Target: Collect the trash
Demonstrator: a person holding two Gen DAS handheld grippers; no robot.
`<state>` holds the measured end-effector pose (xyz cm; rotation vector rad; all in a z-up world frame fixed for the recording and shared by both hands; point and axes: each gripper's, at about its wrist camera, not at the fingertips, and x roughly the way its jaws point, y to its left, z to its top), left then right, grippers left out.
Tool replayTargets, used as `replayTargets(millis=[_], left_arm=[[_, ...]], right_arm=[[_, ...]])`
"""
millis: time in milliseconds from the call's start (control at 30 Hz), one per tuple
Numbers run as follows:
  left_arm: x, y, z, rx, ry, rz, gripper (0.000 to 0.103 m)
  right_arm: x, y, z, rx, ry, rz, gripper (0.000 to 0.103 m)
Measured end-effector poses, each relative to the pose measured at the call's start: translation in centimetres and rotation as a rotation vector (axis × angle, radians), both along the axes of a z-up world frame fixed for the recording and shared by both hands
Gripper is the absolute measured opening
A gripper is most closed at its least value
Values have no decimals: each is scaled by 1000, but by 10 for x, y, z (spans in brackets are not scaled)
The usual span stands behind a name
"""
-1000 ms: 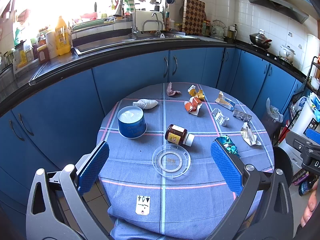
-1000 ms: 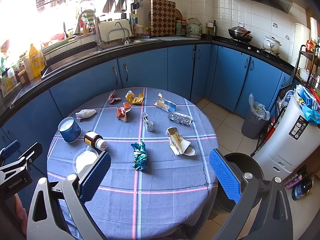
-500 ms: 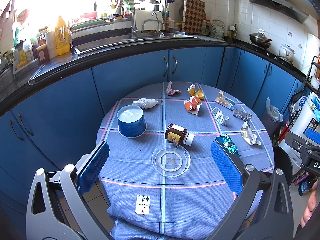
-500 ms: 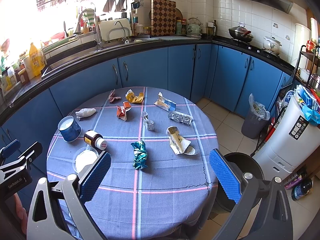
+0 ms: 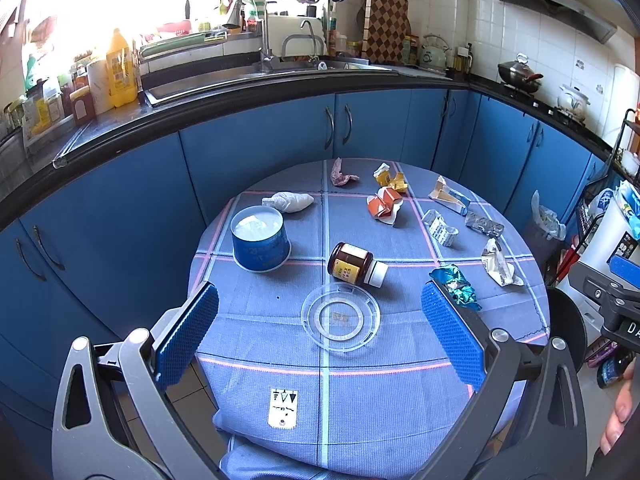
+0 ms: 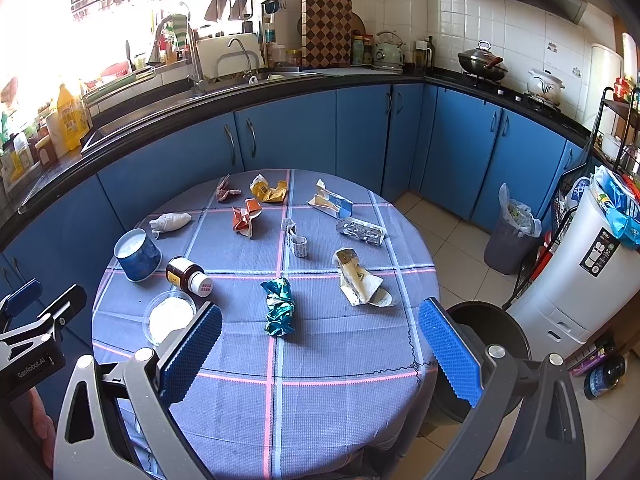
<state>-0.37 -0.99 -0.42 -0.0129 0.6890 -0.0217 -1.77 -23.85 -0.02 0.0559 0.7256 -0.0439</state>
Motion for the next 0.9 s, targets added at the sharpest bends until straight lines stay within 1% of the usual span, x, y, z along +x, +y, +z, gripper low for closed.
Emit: replayTargets(millis=[200,267,433,533,700,833,900], left_arm=[[4,0,-4,-2,11,-10,100],[6,0,-6,-17,8,-33,100],[11,2,-17,-35,5,-51,100],[20,2,-33,-32,44,-51,100],[38,-1,-67,-27,156,-79,100],[51,-9,-85,2,198,-92,100],[58,-13,-92,13,212,-97,100]], right_arm=[[5,-3,-3,-1,12,-1,96],[7,-4,-6,-1,17,-5,96],[20,-12,-26,6,65,-17,96],[28,-17,-41,31,92,-22,96],[41,-21,-70,80,118,2,96],[56,-19,-90,122,162,48,96],[63,-16,-98,118,180,60,96]])
